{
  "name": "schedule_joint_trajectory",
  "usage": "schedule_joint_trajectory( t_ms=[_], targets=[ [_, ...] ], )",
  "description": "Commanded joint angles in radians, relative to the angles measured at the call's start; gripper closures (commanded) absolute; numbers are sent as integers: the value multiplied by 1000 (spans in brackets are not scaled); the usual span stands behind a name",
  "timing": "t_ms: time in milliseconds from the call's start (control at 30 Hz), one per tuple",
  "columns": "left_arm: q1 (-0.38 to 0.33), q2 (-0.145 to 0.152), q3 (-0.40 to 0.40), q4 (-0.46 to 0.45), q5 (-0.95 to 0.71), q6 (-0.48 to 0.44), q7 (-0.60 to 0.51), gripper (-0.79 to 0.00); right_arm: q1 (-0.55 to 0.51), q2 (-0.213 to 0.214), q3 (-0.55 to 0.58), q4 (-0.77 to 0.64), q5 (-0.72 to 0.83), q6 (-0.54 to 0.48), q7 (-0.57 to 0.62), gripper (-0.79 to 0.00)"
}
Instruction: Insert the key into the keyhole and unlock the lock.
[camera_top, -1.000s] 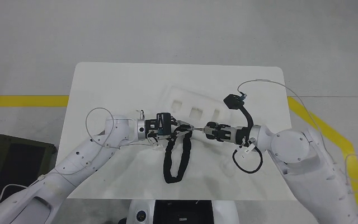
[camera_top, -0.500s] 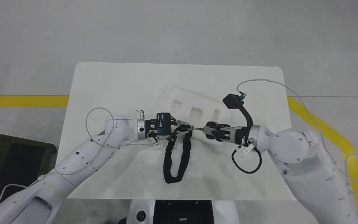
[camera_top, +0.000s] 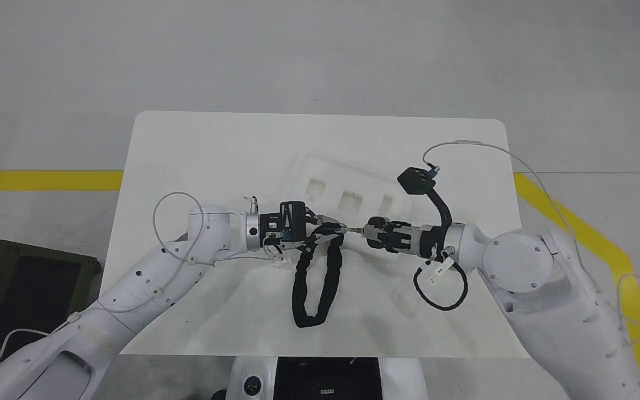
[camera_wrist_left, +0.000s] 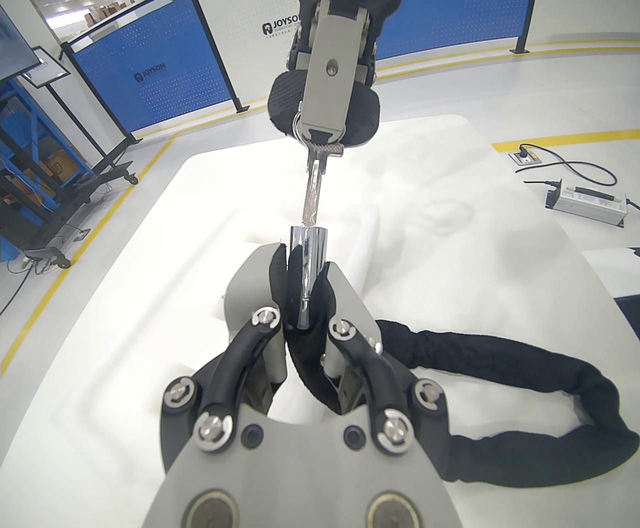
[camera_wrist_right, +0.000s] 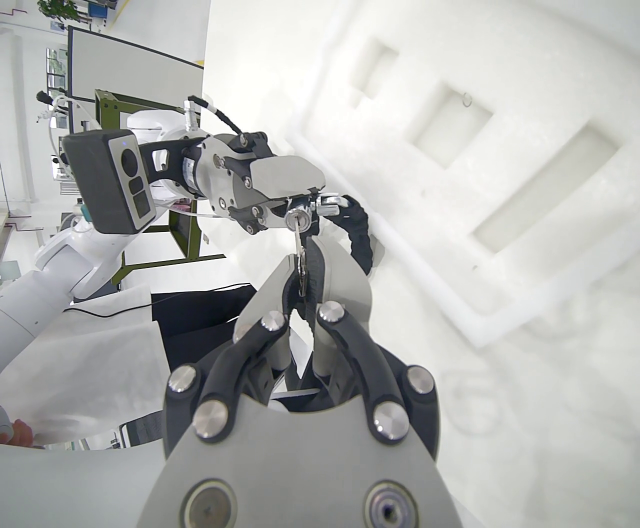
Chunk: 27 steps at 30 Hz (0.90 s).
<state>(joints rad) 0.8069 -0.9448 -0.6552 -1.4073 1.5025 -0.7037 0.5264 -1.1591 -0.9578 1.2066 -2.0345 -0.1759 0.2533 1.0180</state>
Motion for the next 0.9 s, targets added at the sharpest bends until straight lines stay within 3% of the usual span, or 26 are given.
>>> schedule_joint_trajectory(
  t_ms=[0,867],
  targets=[
    [0,0,0,0,0,0,0,0,2,0,-2,3,-3,0,0,0],
    [0,0,0,0,0,0,0,0,42,-7,-51,24,-10,20,6,0]
  ],
)
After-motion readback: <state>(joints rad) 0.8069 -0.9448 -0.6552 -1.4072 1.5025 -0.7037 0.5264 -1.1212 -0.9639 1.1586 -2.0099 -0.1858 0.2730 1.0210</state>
